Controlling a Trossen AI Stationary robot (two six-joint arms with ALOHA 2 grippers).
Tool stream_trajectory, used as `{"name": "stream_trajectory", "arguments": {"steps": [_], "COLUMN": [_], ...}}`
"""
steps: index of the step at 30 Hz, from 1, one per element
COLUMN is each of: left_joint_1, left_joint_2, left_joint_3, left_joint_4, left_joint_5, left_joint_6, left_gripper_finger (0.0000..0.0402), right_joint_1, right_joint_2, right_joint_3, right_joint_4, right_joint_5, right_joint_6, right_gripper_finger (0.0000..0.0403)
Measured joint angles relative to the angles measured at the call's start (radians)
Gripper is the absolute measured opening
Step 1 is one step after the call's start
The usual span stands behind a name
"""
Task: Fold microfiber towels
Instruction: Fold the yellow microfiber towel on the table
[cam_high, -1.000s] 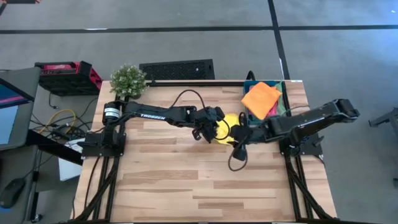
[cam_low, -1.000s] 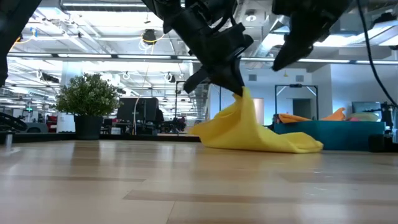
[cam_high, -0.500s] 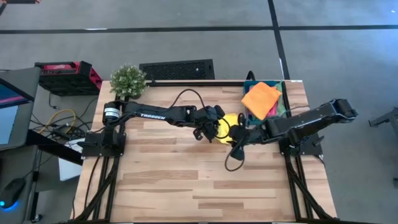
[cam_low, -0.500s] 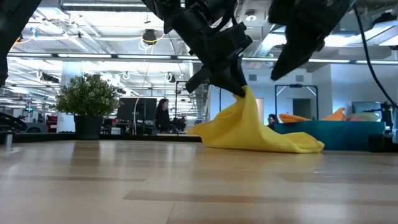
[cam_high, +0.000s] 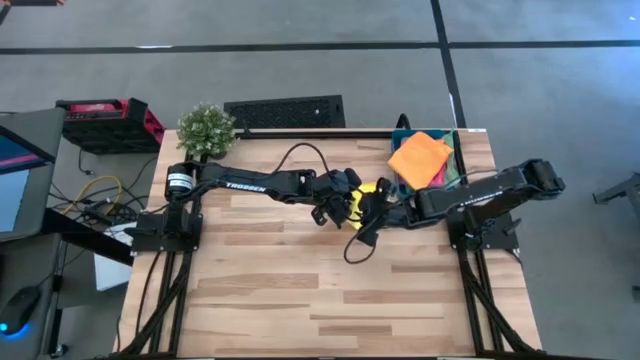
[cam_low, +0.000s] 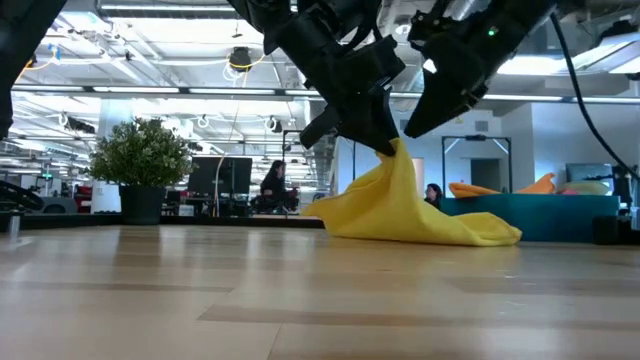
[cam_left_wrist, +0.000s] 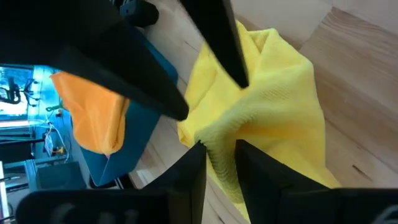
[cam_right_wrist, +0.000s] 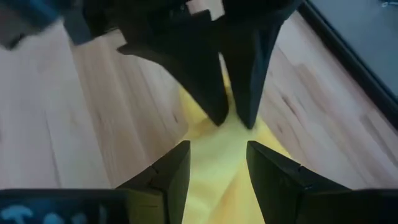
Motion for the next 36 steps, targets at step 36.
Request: {"name": "stream_trajectory", "arguments": {"steps": [36], "left_joint_1": [-0.011], "left_joint_2": [-0.094], "left_joint_3": [0.000], "left_joint_4": [-0.253], "left_joint_5": [-0.181], "left_joint_6": [-0.334], "left_gripper_finger": [0.0080], "right_joint_1": [0.006], "right_joint_2": [0.135], "right_joint_3": [-0.002], "right_joint_4": [-0.071], "right_joint_5": [-0.030], "right_joint_6": [-0.207], "right_gripper_finger": [0.0182]}}
